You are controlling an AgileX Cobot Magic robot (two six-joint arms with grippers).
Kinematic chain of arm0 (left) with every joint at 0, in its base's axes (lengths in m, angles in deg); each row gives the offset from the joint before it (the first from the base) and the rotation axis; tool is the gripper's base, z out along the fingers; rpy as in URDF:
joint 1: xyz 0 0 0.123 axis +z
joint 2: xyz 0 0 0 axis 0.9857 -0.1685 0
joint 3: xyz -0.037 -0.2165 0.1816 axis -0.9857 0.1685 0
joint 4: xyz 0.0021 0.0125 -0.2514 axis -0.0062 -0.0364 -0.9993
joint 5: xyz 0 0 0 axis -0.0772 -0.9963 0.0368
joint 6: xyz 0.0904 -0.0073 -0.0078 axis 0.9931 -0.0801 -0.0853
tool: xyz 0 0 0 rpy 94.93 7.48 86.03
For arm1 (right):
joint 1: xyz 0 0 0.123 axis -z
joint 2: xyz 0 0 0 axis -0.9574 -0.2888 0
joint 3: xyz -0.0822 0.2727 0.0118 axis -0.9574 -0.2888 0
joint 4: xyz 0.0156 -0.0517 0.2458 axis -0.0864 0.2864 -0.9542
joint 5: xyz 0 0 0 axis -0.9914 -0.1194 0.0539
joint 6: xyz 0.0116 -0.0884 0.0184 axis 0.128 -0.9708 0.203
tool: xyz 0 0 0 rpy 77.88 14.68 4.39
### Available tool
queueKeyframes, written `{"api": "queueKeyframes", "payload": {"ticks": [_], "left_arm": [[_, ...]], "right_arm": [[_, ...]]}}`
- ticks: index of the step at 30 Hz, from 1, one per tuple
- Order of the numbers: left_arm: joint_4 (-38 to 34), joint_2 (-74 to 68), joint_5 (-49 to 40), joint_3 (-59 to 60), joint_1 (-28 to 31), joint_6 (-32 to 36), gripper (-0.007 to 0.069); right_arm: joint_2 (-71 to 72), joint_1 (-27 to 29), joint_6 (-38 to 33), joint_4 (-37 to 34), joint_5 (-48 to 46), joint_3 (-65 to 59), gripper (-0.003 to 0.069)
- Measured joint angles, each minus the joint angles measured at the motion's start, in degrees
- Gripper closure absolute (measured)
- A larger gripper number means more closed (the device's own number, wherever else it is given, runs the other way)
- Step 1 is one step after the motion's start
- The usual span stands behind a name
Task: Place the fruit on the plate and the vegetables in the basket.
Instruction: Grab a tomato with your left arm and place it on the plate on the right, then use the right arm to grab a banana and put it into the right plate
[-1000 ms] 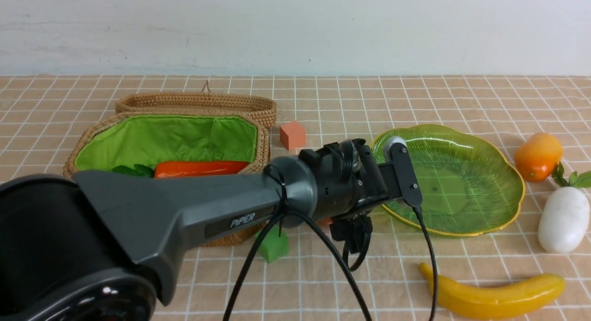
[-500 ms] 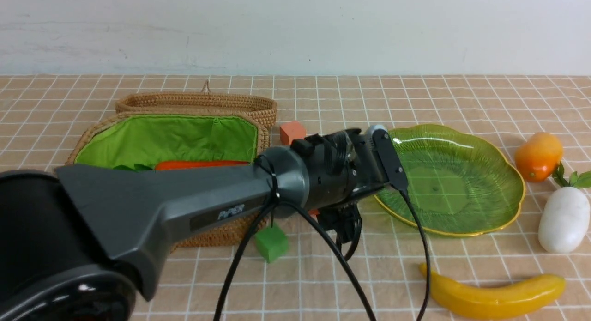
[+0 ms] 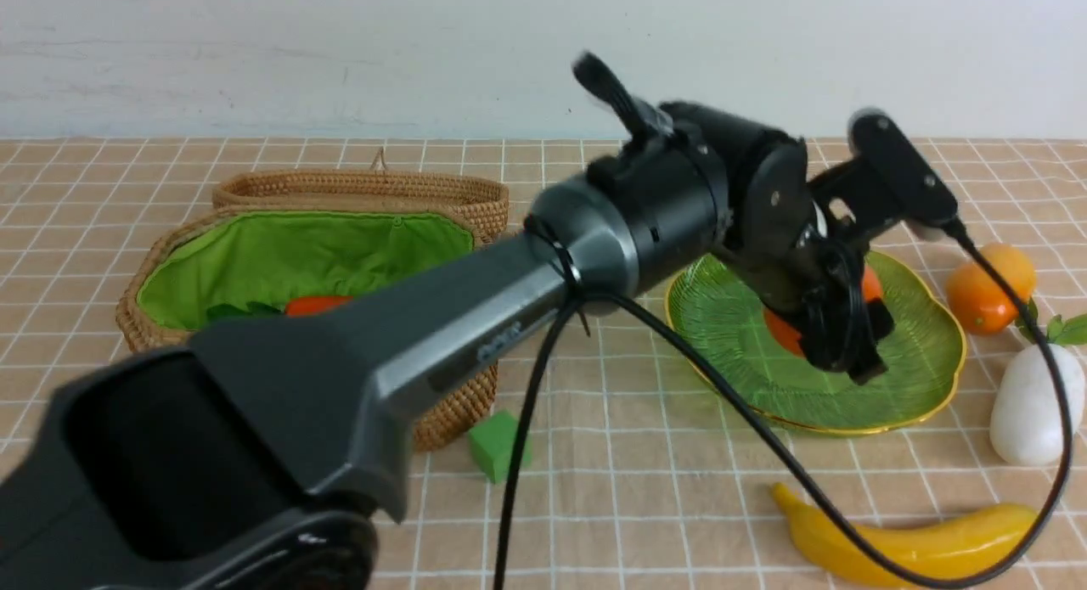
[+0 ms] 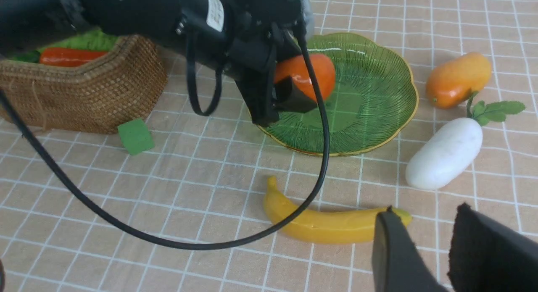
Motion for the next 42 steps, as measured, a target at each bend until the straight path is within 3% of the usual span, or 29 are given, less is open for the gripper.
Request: {"api": "queueKeyframes", "payload": {"ticks": [9,11,14,18,22,24,25,28,31,36,42], "left_arm": [[-0.4,-4.0,6.2,-0.6,0.5,0.3,0.0102],[-0.4,-3.8,5.9,-0.8,0.7,0.3,0.0018],[-0.9,-2.7,2.5,-0.8,1.1,-0.7,-0.0034],[-1.3,1.0,-6.4,-0.8,1.9,-5.5,-0.0033],[-1.2,6.0,-15.6,-0.8,2.5,-12.3,0.0046],[-0.3,12.7,-23.6,-0.8,2.6,-18.2,0.0197],[-0.3,13.3,-24.8,-0.8,2.6,-18.9,0.0213],[0.2,23.8,-31.9,-1.0,2.7,-23.3,0.0522],[0.2,30.9,-32.3,-0.4,2.7,-25.6,0.0638],[0.2,44.2,-32.3,11.1,2.7,-27.1,0.0638],[-0.1,61.6,-30.5,38.5,2.7,-27.4,0.0638]], "right_arm": [[0.0,0.0,0.2,0.1,-0.5,0.0,0.0445],[0.0,0.0,0.2,0.1,-0.5,0.0,0.0445],[0.0,0.0,0.2,0.1,-0.5,0.0,0.0445],[-0.1,0.0,0.2,0.1,-0.5,0.0,0.0445],[-1.5,0.0,0.2,0.0,-0.7,0.0,0.0444],[-4.9,0.0,-0.1,-1.0,-1.8,0.0,0.0444],[-4.9,0.0,-0.1,-1.1,-2.0,0.0,0.0444],[-12.1,0.0,-3.3,-3.5,-2.8,0.0,0.0440],[-17.1,0.0,-5.4,-4.9,-2.3,-0.1,0.0438],[-25.8,0.0,-6.4,-5.5,-1.9,-0.4,0.0431],[-33.8,0.0,-12.5,-1.4,1.4,-4.0,0.0431]]}}
